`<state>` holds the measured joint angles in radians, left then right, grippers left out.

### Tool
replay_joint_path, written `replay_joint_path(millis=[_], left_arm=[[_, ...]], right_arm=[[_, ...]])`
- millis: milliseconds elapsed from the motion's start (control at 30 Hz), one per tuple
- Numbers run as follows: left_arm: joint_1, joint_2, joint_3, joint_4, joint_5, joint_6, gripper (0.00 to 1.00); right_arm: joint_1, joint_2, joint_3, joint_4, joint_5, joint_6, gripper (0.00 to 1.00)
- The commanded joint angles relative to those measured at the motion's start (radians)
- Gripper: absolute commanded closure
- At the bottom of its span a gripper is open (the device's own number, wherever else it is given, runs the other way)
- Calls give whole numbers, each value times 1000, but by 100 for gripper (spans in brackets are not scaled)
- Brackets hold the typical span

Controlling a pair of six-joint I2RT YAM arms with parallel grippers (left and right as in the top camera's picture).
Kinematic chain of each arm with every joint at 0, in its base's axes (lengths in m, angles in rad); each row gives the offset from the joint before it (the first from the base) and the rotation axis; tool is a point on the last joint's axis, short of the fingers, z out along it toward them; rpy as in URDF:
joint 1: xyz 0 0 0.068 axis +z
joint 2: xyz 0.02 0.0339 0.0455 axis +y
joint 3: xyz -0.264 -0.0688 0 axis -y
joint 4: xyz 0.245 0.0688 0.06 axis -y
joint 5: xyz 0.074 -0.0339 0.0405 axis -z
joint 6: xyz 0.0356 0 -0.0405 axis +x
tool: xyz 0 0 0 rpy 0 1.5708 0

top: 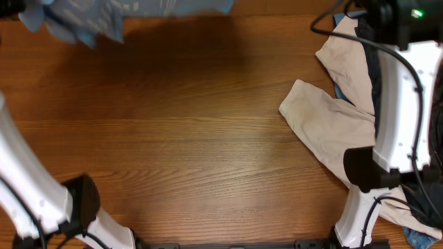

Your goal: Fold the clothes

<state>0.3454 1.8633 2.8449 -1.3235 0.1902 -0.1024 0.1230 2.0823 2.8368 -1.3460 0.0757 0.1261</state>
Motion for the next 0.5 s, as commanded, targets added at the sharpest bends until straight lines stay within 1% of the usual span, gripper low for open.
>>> replay_joint_path(millis=[0, 100, 200, 267, 333, 367, 467], left_arm=[[-24, 29, -32, -109, -6, 45, 96], [-61, 63, -126, -209, -6, 88, 96], [-94, 107, -246, -275, -6, 127, 96], [-111, 158, -426, -310, -6, 164, 96], [-111, 177, -523, -313, 5, 174, 96], [-111, 189, -633, -311, 18, 195, 96], [-110, 191, -777, -311, 25, 204, 96]], right_arm=[[-11, 21, -38, -95, 36, 1, 96], [-11, 21, -126, -172, 35, 1, 96], [-11, 21, -234, -210, -1, -1, 96], [-11, 21, -411, -224, -25, -26, 96], [-11, 21, -511, -224, -25, -29, 96], [-11, 21, -595, -229, -25, -29, 96], [-12, 21, -700, -235, -26, -29, 96]])
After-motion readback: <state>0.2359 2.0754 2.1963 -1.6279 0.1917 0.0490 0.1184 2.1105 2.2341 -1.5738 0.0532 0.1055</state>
